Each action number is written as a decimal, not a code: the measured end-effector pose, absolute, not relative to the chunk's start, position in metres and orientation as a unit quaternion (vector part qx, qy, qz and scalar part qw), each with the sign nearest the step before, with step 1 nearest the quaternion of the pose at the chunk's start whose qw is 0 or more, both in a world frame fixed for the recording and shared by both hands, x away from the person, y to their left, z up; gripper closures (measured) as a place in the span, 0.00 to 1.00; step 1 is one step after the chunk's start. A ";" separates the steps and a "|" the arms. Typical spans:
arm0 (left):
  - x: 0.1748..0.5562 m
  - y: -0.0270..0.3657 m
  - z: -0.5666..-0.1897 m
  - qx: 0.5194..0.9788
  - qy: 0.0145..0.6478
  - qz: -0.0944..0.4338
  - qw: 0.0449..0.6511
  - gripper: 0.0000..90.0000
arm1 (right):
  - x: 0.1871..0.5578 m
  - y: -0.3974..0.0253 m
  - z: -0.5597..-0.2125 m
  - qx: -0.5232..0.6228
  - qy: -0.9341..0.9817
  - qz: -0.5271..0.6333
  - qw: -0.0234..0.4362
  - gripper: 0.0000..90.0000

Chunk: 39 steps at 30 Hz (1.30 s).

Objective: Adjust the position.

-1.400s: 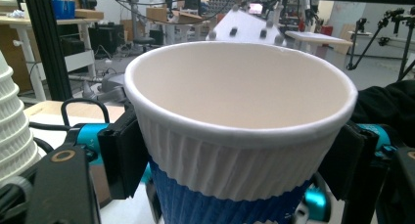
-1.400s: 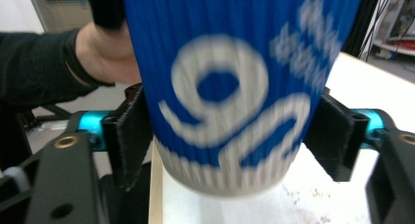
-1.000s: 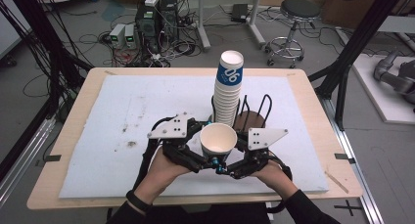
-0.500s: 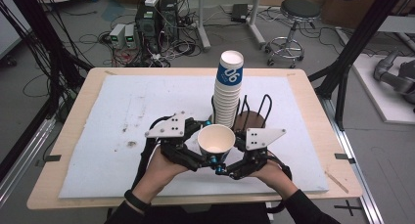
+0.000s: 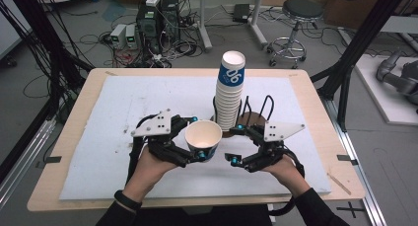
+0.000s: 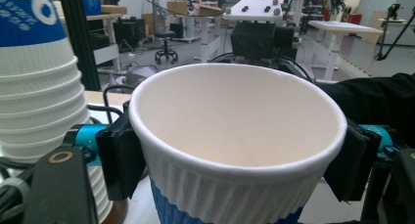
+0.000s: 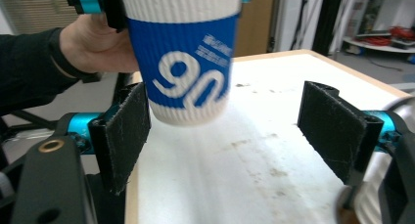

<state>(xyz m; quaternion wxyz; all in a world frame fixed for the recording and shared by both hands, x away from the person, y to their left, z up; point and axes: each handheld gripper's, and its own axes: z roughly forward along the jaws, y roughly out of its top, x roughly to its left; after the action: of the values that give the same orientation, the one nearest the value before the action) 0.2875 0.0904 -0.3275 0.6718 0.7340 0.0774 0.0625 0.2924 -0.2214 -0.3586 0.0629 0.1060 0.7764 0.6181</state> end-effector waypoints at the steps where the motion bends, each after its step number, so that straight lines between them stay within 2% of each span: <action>1: 0.288 0.093 -0.328 0.734 0.079 0.064 0.671 0.25 | 0.293 -0.225 -0.358 0.109 0.775 0.619 0.067 0.23; 13: 0.289 0.118 -0.337 0.741 0.096 0.095 0.657 0.25 | 0.303 -0.247 -0.361 0.141 0.775 0.609 0.089 0.23; 25: 0.294 0.151 -0.347 0.730 0.139 0.117 0.659 0.25 | 0.308 -0.248 -0.360 0.152 0.774 0.608 0.095 0.23; 39: 0.295 0.146 -0.343 0.727 0.134 0.127 0.662 0.25 | 0.304 -0.259 -0.356 0.159 0.771 0.606 0.111 0.23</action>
<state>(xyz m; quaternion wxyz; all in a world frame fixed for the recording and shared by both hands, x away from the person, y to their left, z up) 0.2951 0.1460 -0.3429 0.6617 0.7268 0.1341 0.1265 0.3040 -0.2586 -0.3558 0.1106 0.1586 0.7715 0.6062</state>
